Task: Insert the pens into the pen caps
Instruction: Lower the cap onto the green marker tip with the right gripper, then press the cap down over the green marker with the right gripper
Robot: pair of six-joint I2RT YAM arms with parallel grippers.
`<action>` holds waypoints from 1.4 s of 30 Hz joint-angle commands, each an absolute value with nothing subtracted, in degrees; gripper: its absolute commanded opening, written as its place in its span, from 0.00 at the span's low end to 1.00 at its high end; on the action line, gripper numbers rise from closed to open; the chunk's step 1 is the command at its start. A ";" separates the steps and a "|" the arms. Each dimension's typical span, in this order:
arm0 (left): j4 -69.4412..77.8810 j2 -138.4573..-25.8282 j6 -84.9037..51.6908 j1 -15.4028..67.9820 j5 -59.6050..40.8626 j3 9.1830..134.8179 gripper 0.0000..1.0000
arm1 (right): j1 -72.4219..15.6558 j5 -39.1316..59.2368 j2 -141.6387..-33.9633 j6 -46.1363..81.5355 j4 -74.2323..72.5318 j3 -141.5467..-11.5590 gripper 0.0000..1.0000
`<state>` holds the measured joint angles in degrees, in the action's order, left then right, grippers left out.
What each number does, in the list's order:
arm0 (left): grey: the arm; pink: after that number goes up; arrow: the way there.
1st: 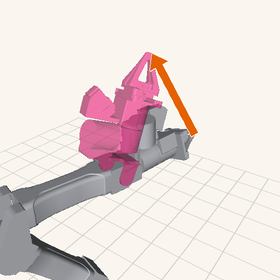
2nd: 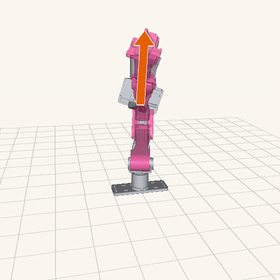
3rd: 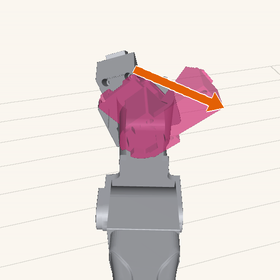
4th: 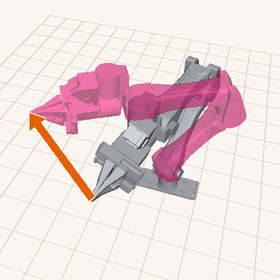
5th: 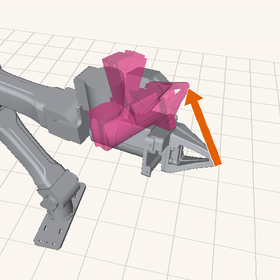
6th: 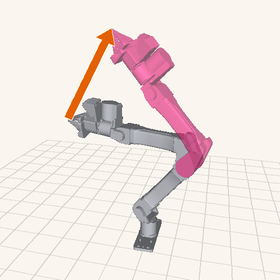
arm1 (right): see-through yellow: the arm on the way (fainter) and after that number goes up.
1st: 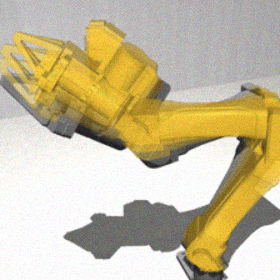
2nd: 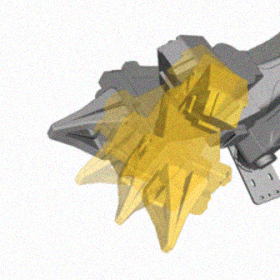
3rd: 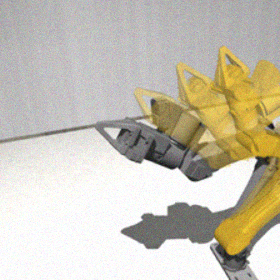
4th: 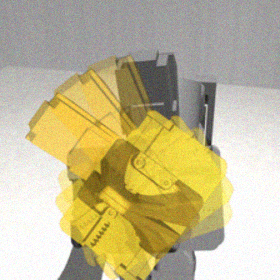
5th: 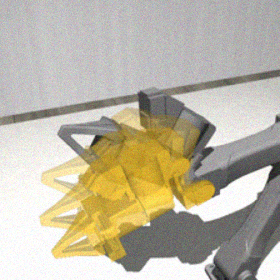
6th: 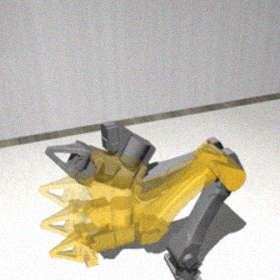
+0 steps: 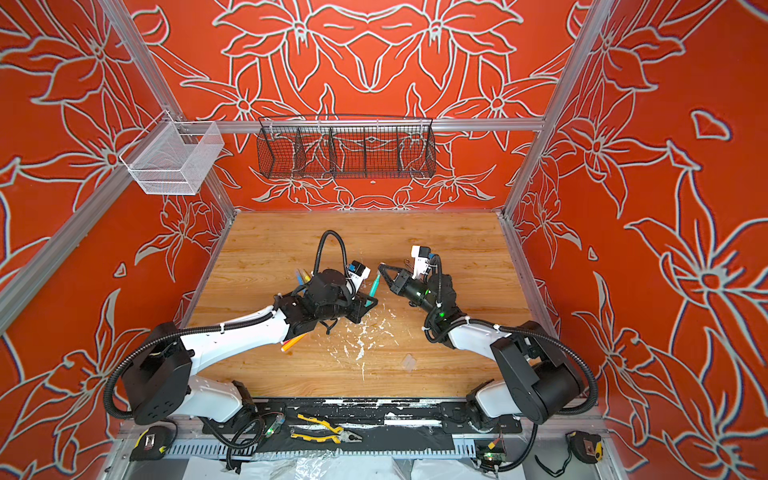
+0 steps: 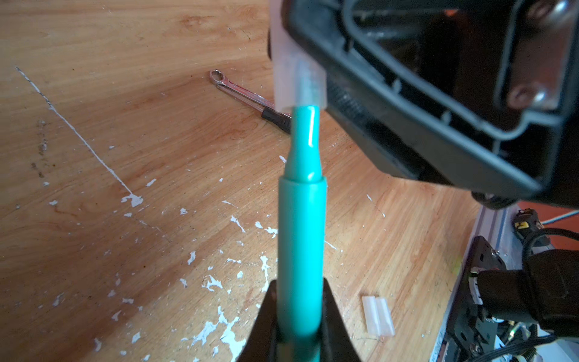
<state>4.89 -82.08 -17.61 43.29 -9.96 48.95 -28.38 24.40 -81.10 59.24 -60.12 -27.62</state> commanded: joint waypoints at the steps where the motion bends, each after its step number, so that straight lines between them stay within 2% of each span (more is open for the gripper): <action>1: 7.20 -80.53 -18.24 42.29 -11.05 49.24 0.00 | -29.57 25.48 -81.78 59.83 -61.77 -29.09 0.00; 9: 7.59 -79.23 -19.30 40.21 -11.95 48.75 0.00 | -33.24 23.08 -79.81 56.03 -56.66 -30.25 0.00; 22: 18.44 -69.42 -17.90 40.17 -6.86 38.32 0.00 | -43.88 13.15 -68.57 40.52 -41.50 -32.68 0.00; 42: 24.22 -60.60 -18.68 40.17 0.77 31.26 0.00 | -51.21 9.30 -70.22 35.46 -41.86 -33.33 0.00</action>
